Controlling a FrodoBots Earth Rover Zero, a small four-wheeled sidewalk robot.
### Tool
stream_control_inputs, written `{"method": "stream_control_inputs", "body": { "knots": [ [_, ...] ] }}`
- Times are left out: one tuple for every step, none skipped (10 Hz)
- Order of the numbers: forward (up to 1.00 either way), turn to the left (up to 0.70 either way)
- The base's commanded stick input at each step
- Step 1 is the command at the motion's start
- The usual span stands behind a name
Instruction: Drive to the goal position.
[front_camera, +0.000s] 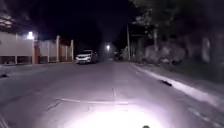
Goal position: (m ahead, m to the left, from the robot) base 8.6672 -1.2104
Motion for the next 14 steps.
{"method": "stream_control_inputs", "body": {
  "knots": [
    [0.7,0.0],
    [0.7,0.0],
    [0.7,0.0],
    [0.7,0.0],
    [0.7,0.0],
    [0.7,0.0],
    [0.7,0.0],
    [0.7,0.0],
    [0.7,0.0],
    [0.7,0.0],
    [0.7,0.0],
    [0.7,-0.01],
    [0.7,-0.34],
    [0.7,-0.14]
  ]
}}
